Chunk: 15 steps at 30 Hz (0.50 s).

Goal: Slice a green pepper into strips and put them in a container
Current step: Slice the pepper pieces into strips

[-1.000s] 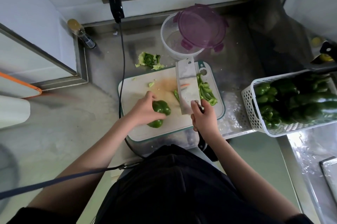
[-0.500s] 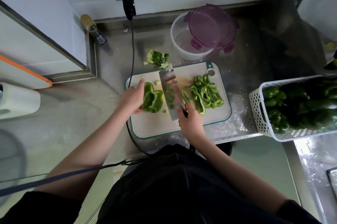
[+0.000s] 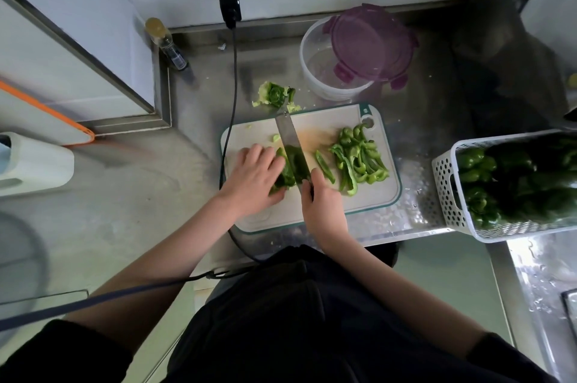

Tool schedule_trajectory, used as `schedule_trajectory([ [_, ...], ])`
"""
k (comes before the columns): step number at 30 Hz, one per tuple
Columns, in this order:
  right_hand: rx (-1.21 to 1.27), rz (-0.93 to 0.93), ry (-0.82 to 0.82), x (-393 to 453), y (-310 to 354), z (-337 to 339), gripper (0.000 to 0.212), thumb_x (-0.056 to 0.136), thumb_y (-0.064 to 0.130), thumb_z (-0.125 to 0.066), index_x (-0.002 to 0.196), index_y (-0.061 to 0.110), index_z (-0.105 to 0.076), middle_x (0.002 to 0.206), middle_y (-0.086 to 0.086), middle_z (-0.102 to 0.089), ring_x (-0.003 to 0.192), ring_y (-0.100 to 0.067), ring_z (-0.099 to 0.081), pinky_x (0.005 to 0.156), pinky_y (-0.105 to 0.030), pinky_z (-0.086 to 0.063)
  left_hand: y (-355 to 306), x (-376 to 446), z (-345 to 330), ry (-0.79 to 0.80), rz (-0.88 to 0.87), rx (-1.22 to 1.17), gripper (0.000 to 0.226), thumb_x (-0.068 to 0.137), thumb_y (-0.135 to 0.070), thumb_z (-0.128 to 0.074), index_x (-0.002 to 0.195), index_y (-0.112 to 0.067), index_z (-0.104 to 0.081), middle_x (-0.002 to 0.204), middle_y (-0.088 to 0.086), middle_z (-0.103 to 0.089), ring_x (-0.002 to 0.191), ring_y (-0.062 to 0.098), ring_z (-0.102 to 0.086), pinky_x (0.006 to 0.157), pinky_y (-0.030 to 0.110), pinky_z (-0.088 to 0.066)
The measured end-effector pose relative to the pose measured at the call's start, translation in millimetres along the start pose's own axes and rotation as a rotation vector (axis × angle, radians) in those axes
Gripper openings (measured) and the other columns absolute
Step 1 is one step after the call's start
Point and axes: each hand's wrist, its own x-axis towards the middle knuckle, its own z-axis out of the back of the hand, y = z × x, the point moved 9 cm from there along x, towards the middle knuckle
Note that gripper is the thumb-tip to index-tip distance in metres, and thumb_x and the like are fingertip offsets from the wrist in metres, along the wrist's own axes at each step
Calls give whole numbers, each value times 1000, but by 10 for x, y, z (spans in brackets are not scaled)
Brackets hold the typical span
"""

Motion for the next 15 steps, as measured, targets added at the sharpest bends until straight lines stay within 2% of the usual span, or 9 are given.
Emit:
schedule_trajectory([
  [2,-16,12,13,13,32,-7,16,101,19,-35,87,10,-35,54,-1,-40,47,-21,-37,44,-31,-27,-45,60,-146,112,-55,22,57,69,-60,-62,97,-10,-58,97,10,-52,92,29,-39,77,43,-44],
  [4,-41,18,31,18,60,-27,15,101,19,-34,89,10,-35,54,-3,-40,50,-24,-38,47,-34,-30,-47,103,-204,150,-67,50,55,65,-59,-66,93,-12,-64,97,10,-54,93,29,-36,77,41,-46],
  [7,-102,16,47,23,61,-68,12,101,17,-32,91,11,-33,53,-4,-40,53,-30,-43,47,-35,-31,-64,114,-191,116,-142,64,43,64,-53,-69,84,-15,-70,94,7,-59,91,27,-38,74,38,-47],
  [10,-158,35,45,22,47,-80,11,101,16,-32,90,12,-30,54,-5,-41,56,-35,-49,47,-37,-34,-62,127,-158,100,-228,11,38,65,-51,-69,86,-20,-71,95,4,-61,93,25,-40,77,39,-48],
  [15,-40,-12,-68,-16,-103,152,12,101,17,-34,90,12,-35,53,-3,-42,48,-26,-41,43,-34,-30,-59,102,-116,111,-270,-90,35,65,-39,-73,93,-19,-67,95,4,-58,96,26,-45,82,45,-46],
])
